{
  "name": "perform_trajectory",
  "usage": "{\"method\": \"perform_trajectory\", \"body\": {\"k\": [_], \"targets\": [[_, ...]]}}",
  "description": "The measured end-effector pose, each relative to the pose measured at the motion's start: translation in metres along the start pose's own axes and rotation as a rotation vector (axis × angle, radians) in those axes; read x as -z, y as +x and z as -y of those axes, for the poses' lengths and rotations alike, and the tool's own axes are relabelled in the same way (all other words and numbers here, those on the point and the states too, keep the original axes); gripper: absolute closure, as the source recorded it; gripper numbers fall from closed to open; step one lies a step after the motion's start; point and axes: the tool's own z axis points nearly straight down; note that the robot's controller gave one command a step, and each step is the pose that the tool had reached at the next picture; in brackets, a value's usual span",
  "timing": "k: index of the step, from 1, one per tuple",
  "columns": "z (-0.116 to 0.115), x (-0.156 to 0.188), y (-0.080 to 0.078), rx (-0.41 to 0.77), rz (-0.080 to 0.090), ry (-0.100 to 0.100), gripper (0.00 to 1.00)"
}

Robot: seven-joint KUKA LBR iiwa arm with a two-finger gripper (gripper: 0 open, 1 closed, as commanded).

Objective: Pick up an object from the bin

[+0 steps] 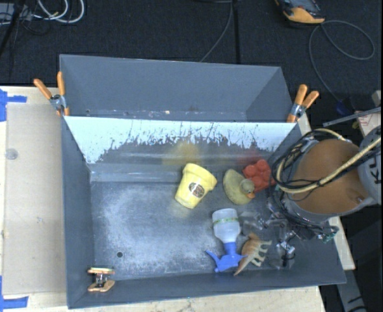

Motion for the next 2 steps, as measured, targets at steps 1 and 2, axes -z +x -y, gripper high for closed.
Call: {"method": "perform_trajectory", "body": {"k": [1, 2], "targets": [[-0.055, -0.001, -0.040, -0.004, -0.001, -0.001, 1.00], [-0.075, -0.001, -0.055, -0.010, -0.001, -0.001, 1.00]]}}
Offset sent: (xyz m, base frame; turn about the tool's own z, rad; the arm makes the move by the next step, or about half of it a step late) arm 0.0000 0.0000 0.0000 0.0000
